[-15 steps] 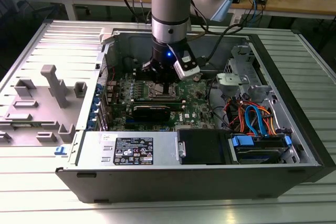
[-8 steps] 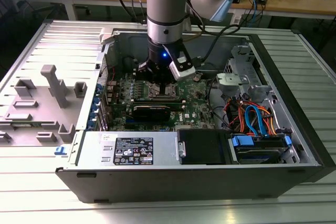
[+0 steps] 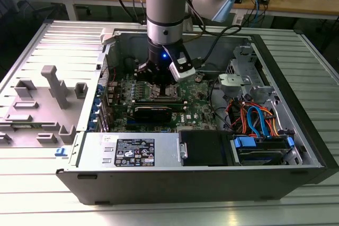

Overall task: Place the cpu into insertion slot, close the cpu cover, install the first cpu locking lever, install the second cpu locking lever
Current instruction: 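Install the second cpu locking lever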

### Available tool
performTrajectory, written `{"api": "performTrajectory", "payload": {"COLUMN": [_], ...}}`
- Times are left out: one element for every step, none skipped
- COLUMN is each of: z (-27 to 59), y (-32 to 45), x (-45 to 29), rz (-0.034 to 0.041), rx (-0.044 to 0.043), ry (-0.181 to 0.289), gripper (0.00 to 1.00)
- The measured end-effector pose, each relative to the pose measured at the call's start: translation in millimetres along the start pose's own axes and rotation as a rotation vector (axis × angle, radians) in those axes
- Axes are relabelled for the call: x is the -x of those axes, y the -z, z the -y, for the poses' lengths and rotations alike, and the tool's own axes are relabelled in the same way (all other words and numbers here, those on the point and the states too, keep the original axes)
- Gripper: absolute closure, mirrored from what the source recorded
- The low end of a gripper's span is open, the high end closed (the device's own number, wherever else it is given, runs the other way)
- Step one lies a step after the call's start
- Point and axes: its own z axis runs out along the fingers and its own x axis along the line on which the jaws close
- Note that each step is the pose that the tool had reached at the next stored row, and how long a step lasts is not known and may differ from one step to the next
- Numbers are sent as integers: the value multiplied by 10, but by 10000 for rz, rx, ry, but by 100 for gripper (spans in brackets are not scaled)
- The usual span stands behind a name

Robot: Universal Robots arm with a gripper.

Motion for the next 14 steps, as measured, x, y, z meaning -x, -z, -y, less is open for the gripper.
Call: {"api": "performTrajectory", "payload": {"z": [0,1,3,11,13,13,13,14,13,13,13,13,13,13], "y": [31,56,55,56,46,46,46,46,46,46,46,46,46,46], "x": [-2,-4,-9,-36,-69,-69,-70,-70,-71,-71,-71,-72,-73,-73], "rz": [-1,3,4,3,4,3,3,3,3,3,3,3,3,3], "rx": [0,-1,1,-2,2,0,-1,-1,-1,-1,-1,-1,-1,-1], "ry": [1,2,0,1,0,1,2,2,0,1,1,1,1,1], "gripper": [89,89,89,89,89,89,89,89,89,89,89,89,89,89]}}
